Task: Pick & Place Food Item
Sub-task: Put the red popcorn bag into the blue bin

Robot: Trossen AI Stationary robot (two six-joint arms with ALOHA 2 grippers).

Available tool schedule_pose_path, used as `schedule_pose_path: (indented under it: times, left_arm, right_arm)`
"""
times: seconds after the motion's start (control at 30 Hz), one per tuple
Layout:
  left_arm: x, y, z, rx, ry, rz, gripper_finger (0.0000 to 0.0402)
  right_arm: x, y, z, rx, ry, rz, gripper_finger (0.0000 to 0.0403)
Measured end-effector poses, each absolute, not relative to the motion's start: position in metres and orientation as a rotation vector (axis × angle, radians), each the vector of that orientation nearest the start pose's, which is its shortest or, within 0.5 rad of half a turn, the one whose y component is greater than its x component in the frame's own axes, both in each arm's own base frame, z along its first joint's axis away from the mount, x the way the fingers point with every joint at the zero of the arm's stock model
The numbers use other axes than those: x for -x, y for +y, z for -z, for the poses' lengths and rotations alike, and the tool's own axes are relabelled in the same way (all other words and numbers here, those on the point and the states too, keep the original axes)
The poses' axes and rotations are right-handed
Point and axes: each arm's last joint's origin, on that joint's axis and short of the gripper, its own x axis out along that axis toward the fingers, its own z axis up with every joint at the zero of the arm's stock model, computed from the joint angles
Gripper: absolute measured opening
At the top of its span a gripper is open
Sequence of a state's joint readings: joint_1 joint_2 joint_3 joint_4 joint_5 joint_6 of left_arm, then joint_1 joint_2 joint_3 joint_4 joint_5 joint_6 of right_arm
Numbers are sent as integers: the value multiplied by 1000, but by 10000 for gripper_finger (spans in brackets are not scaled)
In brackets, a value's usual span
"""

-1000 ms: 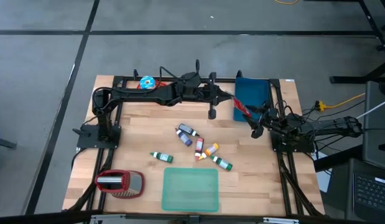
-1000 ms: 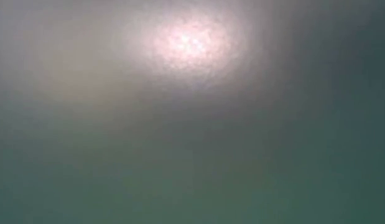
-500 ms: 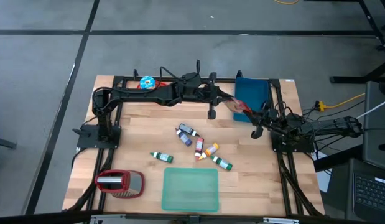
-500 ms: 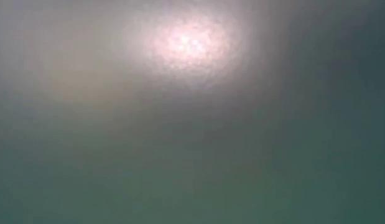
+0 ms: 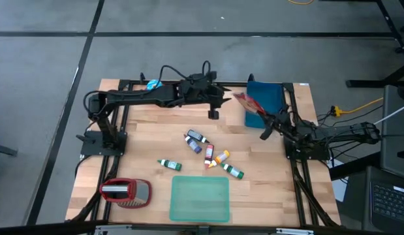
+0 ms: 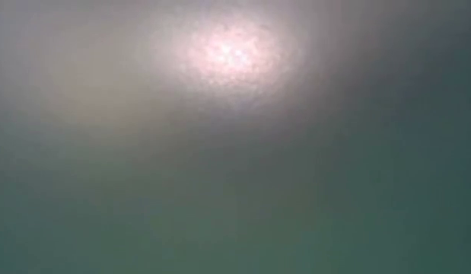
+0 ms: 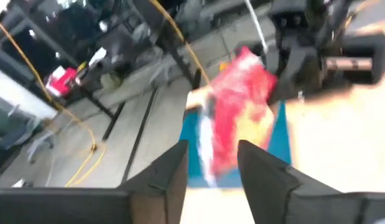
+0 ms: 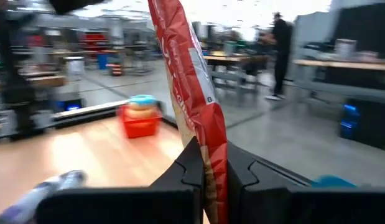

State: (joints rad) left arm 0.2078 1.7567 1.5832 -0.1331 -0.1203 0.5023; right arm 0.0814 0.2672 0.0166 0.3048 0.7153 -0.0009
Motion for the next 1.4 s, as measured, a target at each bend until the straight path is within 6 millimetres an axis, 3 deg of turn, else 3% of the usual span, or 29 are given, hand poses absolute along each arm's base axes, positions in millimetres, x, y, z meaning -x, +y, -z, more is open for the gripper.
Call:
schedule_pose_path:
  times: [0.2,0.43,0.73,1.4]
  left_arm:
    - [-393,80,-357,-450,375,-194,175]
    - [-381,75,-375,-381,301,-126,171]
    - [-379,75,-372,-358,343,-117,164]
    - [-377,67,-373,-339,350,-90,162]
  right_arm:
    - [-101,-17,-161,-48,45,948,17]
    - [-98,-24,-153,-126,56,1060,17]
    - [-99,-31,-155,-307,-10,1016,17]
    - [-103,-44,-142,-389,116,1079,17]
